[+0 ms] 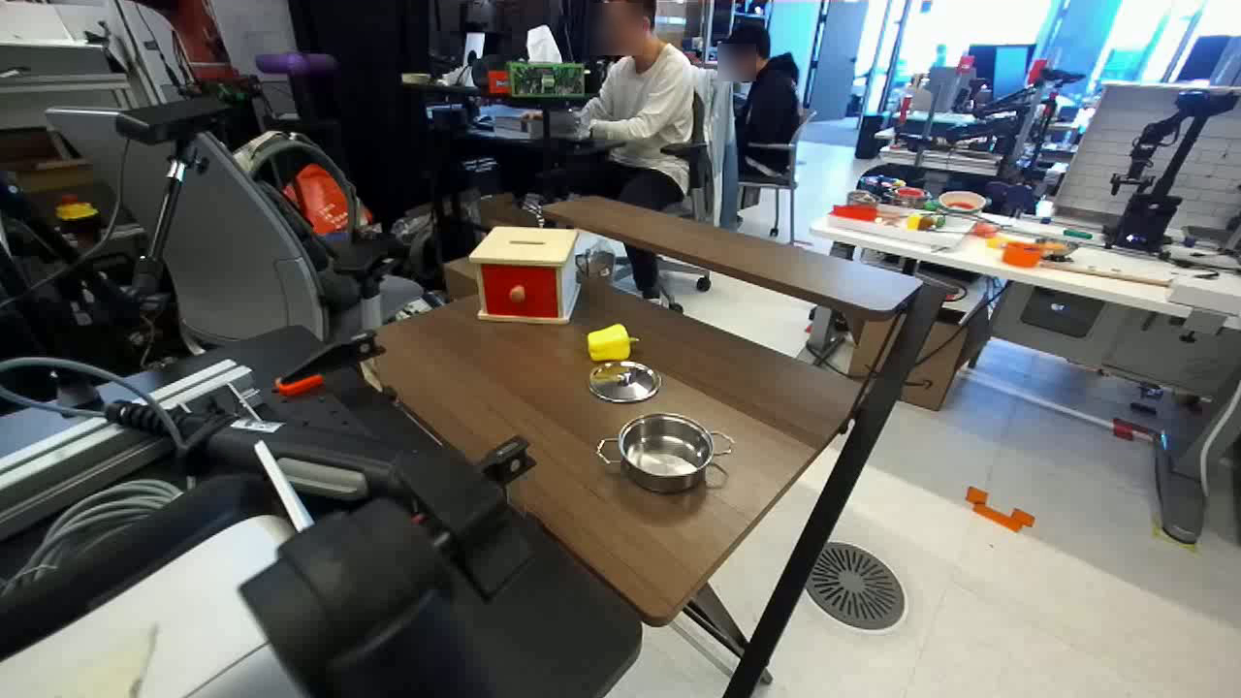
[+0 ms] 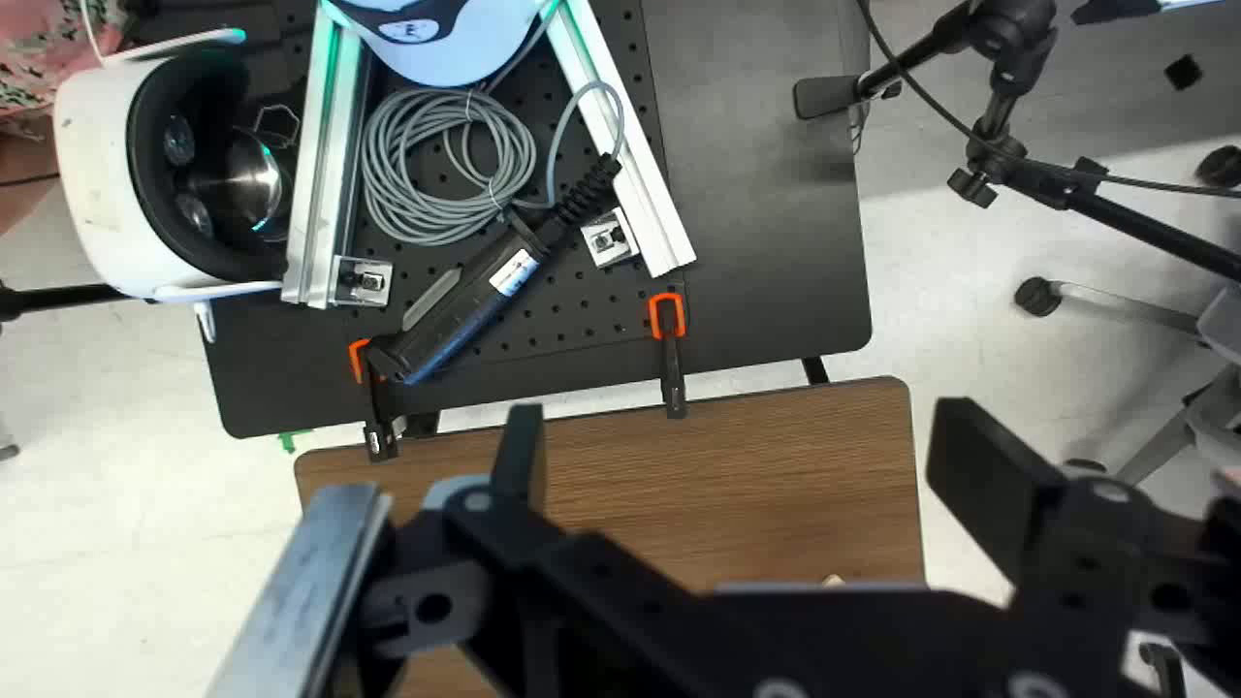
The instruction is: Open the drawer on the desk
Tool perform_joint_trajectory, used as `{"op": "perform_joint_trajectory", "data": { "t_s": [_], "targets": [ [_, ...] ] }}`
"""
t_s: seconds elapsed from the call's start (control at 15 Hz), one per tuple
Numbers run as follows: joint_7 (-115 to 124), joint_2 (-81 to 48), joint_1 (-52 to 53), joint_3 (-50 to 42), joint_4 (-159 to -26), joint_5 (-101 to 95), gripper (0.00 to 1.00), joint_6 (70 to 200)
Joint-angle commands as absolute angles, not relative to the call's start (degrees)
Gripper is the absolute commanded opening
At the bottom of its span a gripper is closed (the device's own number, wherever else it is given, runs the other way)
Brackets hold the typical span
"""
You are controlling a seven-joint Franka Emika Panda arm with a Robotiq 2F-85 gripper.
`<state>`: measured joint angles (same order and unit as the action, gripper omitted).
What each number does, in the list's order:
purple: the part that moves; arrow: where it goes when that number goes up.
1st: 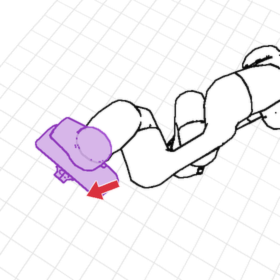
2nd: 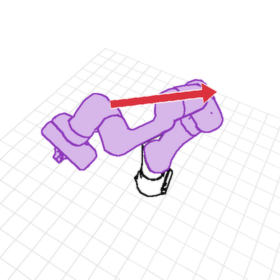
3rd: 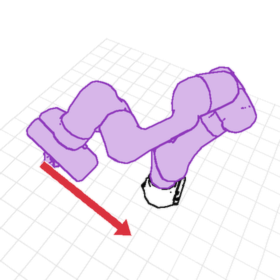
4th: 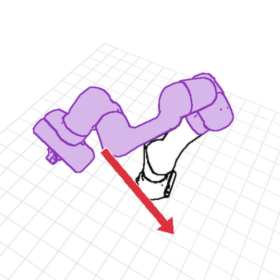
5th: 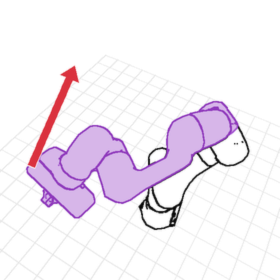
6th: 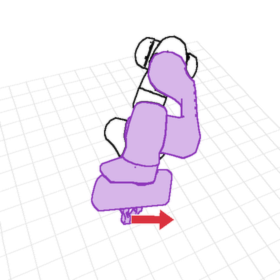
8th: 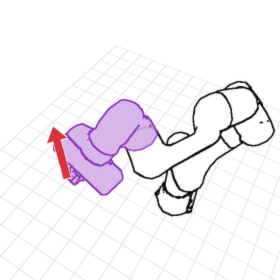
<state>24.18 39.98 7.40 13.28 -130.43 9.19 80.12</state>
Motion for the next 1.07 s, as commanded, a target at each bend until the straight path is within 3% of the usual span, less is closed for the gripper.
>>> {"op": "perform_joint_trajectory", "data": {
  "t_s": [0.0,0.53,1.0],
  "targets": [
    [23.5,40.1,6.1,14.2,-130.2,9.6,1.0,79.9],
    [25.0,37.3,5.8,17.2,-132.1,7.5,1.0,85.8],
    [22.3,29.1,7.1,19.1,-139.6,2.2,1.0,111.7]
  ]
}}
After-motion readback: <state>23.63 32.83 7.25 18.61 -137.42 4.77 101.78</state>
